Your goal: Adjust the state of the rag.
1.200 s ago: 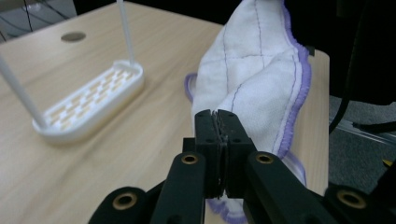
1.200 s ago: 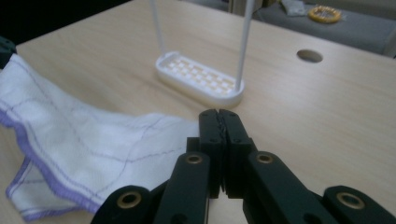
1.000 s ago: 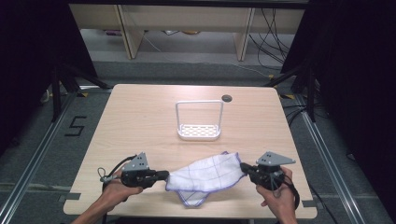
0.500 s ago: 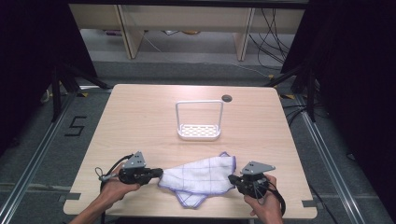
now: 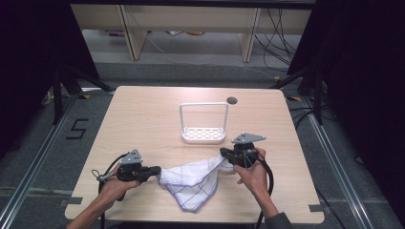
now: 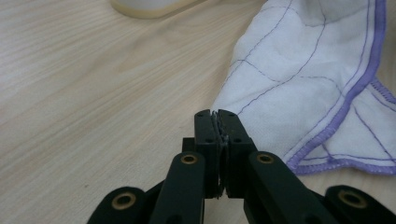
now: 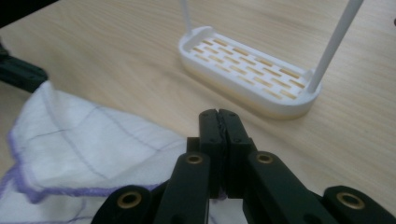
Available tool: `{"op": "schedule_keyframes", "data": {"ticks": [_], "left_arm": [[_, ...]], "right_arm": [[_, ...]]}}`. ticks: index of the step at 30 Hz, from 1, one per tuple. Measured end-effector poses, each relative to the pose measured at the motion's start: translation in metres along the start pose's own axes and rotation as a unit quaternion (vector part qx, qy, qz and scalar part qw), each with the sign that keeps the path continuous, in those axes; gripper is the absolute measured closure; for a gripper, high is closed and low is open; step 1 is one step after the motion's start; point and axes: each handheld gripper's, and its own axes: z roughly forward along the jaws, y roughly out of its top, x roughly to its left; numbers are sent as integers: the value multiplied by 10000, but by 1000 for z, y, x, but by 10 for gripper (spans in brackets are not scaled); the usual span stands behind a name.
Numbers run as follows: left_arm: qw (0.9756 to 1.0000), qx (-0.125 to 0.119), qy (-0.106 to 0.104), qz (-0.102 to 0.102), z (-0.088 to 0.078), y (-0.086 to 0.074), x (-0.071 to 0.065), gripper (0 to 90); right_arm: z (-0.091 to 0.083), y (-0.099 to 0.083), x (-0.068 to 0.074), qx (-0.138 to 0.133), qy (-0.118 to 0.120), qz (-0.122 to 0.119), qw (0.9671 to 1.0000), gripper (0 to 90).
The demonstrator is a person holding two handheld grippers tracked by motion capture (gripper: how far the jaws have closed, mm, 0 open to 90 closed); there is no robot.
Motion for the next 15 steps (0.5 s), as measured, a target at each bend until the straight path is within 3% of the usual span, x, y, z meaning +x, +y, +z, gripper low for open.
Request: {"op": "schedule_keyframes", "data": {"ticks": [5,9,13,15], "left_arm": [[9999,-35,99,-84,2,-1,1,868],[9999,35,97,-68,1,-2,2,857],[9995,-6,279,-117,-5,-1,2,711],[9989,-185,356,-242,-12,3,0,626]], "right_arm": [[28,5,-15,145,-147,-9,9998,893],[44,10,-19,323,-73,146,9993,879],[42,15,-25,170,-143,103,9997,657],[27,20,-25,109,-290,219,9993,573]]}}
